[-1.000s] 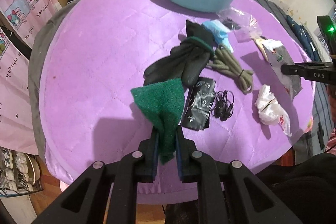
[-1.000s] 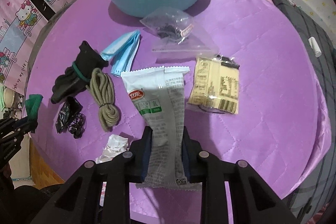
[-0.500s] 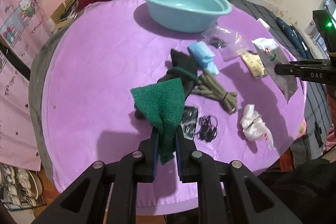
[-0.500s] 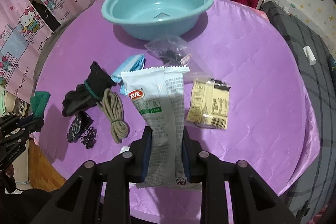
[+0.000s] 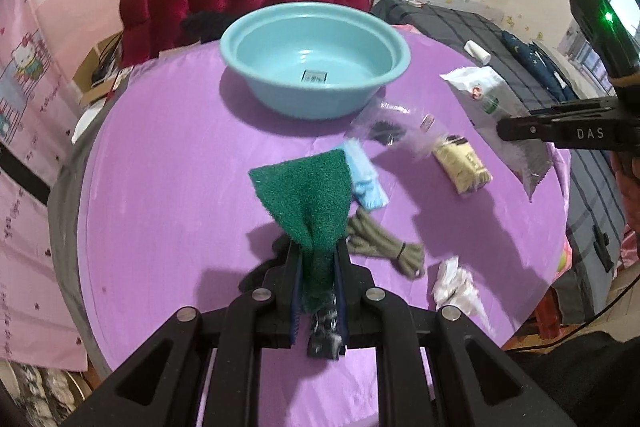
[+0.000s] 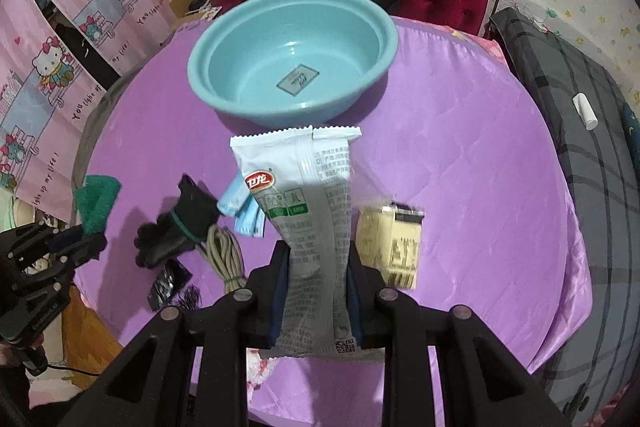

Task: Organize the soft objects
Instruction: 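Carry the green pad and white packet over the light-blue basin with both tools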

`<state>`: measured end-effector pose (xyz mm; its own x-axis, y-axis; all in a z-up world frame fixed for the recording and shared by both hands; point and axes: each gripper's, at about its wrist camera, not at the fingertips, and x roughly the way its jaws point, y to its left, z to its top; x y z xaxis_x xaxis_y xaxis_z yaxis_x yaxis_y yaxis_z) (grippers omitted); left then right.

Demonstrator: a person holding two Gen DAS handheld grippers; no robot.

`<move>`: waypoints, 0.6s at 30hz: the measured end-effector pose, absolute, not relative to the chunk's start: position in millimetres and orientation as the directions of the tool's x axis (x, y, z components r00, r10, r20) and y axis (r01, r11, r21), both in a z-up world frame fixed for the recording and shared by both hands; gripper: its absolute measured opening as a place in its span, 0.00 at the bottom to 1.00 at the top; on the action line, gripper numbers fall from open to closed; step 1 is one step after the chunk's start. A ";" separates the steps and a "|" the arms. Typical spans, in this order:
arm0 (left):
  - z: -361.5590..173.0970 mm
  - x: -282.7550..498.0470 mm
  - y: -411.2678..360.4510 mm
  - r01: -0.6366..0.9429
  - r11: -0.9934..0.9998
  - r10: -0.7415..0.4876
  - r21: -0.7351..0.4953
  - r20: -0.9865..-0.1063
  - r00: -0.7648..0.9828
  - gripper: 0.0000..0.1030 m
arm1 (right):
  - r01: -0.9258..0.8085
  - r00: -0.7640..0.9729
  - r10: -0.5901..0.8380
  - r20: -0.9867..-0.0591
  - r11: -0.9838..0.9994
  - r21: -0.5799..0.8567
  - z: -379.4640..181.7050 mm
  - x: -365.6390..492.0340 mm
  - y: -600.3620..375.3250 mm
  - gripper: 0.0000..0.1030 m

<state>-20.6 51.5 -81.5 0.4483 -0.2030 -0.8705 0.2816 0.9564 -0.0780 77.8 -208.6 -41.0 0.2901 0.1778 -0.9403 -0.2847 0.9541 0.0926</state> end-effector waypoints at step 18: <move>-58.4 73.8 12.7 0.371 0.927 -0.230 -0.049 -0.857 0.461 0.14 | -0.273 0.290 0.194 -0.937 0.955 0.114 -26.4 163.3 -189.2 0.26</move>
